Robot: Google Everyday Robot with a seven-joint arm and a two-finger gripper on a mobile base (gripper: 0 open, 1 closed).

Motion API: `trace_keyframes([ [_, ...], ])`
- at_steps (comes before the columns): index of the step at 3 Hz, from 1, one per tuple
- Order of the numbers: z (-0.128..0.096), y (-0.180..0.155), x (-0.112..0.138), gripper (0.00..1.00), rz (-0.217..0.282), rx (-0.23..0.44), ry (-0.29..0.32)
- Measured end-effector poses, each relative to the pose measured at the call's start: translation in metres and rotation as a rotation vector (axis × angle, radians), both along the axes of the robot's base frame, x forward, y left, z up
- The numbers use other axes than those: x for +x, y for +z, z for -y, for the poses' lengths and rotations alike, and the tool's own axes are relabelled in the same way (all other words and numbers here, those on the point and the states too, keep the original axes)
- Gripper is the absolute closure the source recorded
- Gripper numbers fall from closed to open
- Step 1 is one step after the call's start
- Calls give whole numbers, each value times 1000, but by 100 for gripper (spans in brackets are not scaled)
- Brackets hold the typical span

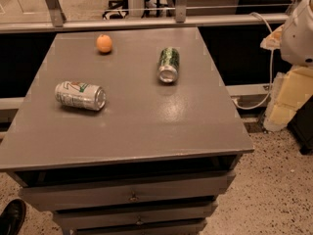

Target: Pick 7up can

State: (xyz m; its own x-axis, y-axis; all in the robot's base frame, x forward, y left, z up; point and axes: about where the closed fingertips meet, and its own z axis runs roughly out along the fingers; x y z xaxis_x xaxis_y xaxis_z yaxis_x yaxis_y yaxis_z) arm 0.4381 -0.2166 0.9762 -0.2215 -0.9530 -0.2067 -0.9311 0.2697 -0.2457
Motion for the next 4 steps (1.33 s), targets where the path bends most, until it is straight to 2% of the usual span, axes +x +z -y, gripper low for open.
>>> trace_keyframes([
  [1,0,0,0,0,0,0,0],
  [2,-77,-25,16,0,-16,78,48],
  [3,-170,-47,37,0,-19,143,93],
  [4,-260,-59,60,0,6,199,151],
])
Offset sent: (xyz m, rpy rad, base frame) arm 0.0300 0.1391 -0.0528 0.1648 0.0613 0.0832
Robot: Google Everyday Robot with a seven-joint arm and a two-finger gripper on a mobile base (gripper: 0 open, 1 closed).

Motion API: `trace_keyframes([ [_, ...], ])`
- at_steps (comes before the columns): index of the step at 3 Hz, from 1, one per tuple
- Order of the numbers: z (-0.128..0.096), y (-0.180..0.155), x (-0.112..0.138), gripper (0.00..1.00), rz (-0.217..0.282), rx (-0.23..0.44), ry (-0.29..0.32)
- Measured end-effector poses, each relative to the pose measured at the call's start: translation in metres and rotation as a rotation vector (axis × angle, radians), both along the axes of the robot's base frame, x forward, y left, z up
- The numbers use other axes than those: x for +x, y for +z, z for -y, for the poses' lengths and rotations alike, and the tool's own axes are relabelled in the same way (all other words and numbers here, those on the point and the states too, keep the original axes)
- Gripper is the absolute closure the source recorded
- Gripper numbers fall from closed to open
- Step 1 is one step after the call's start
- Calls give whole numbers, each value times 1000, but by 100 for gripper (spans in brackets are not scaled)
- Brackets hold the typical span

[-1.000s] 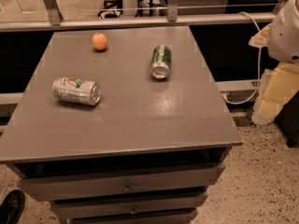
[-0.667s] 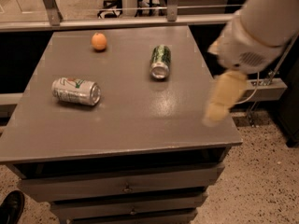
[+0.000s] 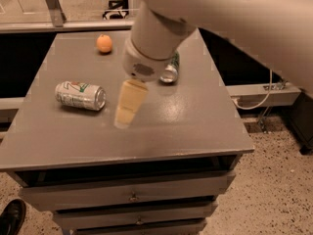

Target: Pick 7up can

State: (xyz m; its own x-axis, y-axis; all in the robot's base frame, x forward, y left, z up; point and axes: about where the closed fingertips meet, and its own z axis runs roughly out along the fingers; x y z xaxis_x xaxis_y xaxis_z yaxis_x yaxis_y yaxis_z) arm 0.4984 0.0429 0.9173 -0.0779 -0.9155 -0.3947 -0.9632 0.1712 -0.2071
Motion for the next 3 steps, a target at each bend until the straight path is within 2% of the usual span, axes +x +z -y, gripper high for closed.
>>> trace_keyframes([
  [1,-61,-12,35,0,14,46,-8],
  [2,-104,-31,59,0,-26,83,-44],
  [3,-138,-52,64,0,-86,107,-86],
])
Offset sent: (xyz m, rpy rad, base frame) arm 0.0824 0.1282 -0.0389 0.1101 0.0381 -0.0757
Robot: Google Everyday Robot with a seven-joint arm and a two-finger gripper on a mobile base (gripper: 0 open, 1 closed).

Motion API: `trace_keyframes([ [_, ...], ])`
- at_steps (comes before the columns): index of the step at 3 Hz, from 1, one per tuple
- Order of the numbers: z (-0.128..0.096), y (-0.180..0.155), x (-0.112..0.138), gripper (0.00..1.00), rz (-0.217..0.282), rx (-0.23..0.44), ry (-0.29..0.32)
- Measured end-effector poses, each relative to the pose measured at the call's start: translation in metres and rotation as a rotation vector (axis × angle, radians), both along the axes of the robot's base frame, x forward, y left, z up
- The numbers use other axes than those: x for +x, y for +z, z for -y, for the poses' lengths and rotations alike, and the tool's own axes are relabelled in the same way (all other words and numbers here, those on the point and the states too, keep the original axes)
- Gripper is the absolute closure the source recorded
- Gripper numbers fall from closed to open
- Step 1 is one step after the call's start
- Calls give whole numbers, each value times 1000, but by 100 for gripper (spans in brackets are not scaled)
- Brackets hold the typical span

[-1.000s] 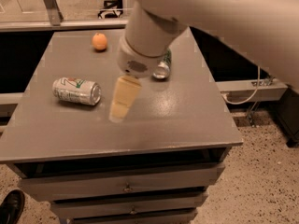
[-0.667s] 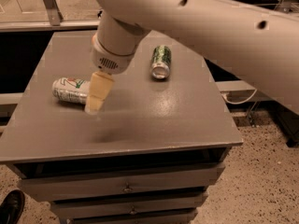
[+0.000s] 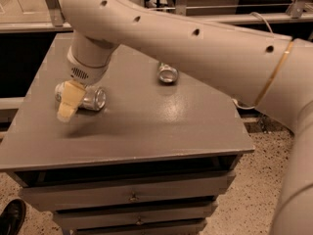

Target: Pick 7up can

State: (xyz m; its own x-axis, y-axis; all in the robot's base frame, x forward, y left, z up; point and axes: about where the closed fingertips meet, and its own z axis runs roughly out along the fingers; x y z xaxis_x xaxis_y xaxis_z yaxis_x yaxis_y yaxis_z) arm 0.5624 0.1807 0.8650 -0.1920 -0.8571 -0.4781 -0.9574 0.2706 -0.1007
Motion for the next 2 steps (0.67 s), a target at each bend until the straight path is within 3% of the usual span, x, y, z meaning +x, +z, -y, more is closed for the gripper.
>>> trace_keyframes([
  [1,-15,-14,-3,0,-42,4,-29],
  [2,-23,-16,-4,26,-69,20,-67],
])
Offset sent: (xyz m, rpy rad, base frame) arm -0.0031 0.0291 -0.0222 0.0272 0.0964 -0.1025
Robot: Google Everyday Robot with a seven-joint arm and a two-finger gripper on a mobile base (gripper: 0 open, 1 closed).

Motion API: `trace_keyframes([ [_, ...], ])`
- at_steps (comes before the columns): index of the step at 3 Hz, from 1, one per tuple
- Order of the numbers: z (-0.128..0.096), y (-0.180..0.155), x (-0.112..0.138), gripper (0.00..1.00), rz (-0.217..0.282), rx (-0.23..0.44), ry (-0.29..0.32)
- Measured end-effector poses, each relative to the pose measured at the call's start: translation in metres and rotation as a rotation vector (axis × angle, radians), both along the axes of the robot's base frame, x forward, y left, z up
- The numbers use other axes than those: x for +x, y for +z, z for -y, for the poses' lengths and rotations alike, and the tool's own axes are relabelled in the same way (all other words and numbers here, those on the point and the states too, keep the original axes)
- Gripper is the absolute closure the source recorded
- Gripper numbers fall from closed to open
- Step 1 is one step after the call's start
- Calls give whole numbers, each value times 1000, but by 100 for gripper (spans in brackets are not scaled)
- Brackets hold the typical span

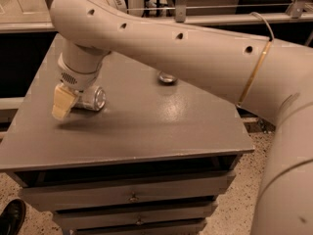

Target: Pick 7up can

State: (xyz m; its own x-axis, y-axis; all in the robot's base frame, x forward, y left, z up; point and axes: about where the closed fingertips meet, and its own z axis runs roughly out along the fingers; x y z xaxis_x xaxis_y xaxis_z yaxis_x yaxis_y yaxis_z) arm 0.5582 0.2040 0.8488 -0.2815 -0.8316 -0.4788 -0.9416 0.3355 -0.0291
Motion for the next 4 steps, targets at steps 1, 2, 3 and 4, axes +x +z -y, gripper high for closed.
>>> trace_keyframes([
  [1,-2,7,0,57,-2,23,-12],
  [2,4,32,-3,88,2,99,3],
  [3,22,63,-9,100,26,216,39],
  [4,35,91,-11,100,37,406,87],
])
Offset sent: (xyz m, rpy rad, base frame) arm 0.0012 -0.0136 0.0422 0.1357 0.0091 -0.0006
